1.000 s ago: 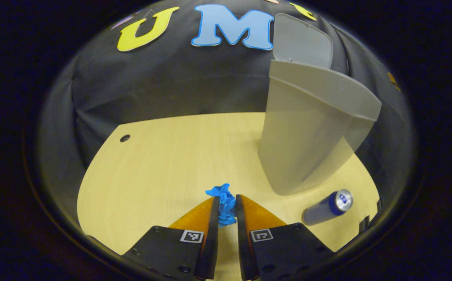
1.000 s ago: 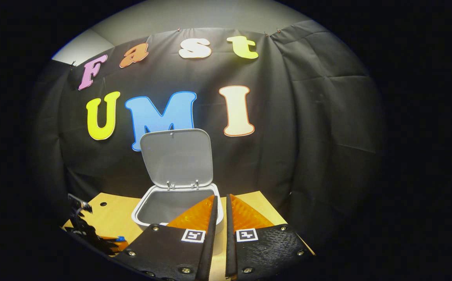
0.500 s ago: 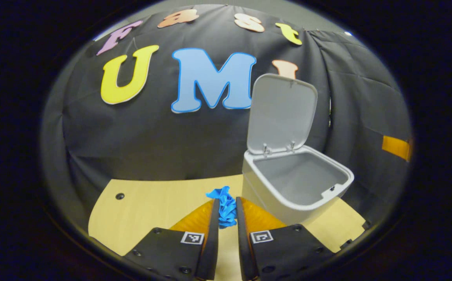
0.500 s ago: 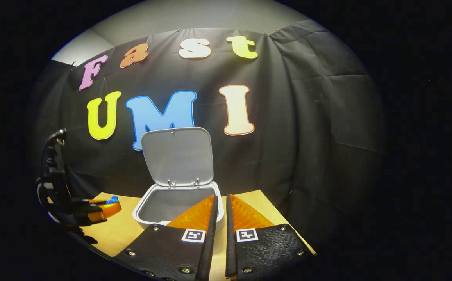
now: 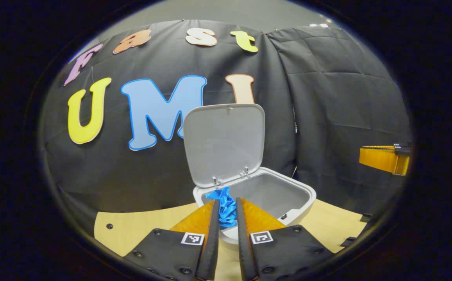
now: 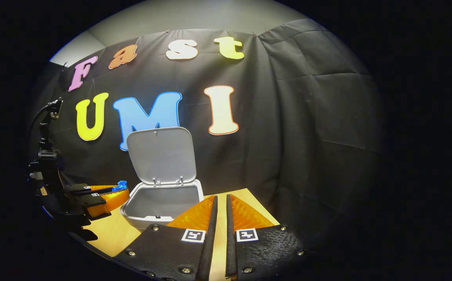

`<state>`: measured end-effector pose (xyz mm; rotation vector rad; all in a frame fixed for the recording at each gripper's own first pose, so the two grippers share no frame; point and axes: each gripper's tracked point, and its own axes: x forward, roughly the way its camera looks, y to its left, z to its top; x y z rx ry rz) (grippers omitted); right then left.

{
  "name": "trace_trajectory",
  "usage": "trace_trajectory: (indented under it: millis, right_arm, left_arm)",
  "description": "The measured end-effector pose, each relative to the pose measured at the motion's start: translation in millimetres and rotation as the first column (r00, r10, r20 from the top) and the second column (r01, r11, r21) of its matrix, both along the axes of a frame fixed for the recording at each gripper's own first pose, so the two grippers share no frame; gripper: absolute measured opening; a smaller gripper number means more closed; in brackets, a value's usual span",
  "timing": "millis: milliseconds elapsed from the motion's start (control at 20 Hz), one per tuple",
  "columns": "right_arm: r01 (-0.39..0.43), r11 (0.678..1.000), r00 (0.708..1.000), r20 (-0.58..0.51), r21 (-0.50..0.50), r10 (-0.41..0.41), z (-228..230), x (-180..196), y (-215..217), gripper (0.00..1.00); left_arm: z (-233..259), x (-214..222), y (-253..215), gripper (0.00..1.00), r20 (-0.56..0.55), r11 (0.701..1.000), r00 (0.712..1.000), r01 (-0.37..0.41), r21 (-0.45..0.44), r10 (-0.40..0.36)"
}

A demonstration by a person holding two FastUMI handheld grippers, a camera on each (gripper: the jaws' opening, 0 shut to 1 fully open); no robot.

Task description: Press the lid of the desktop garbage bin to open it, pick up the crumpled paper on the desktop and throw it into the bin, then pick up the pop can on the desktop and drop it into the bin, and finally close the garbage bin lid.

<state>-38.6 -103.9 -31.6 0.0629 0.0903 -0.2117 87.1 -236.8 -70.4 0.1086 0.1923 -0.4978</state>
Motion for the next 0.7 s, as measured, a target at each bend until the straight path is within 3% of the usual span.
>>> trace_trajectory:
  millis: [200,400,450,600,650,700]
  right_arm:
    - [0.034,0.999,0.999,-0.011,0.007,-0.033,-5,-11,-12,0.15]
    - [0.051,0.998,0.998,-0.025,0.023,-0.051,-12,-16,-17,0.15]
    - [0.051,0.998,0.998,-0.028,0.026,-0.050,-13,-16,-17,0.15]
    - [0.043,0.999,0.999,-0.032,0.028,-0.042,-14,-15,-14,0.15]
    - [0.038,0.999,0.999,-0.032,0.026,-0.037,-14,-13,-12,0.15]
    - [0.033,0.999,0.999,-0.032,0.025,-0.032,-14,-12,-10,0.15]
  left_arm:
    - [-1,4,-12,0.29,0.006,1.000,1.000,0.004,-0.009,-0.004]
    - [-8,9,-9,0.51,0.002,1.000,1.000,-0.017,-0.012,0.017]
    - [-7,10,-8,0.45,0.000,1.000,1.000,-0.020,-0.018,0.020]
    - [-8,10,-4,0.60,-0.009,0.999,0.999,-0.034,-0.027,0.034]
    - [-8,12,-2,0.73,-0.008,0.999,0.999,-0.043,-0.025,0.043]
    - [-8,12,-1,0.74,-0.009,0.999,0.999,-0.040,-0.029,0.040]
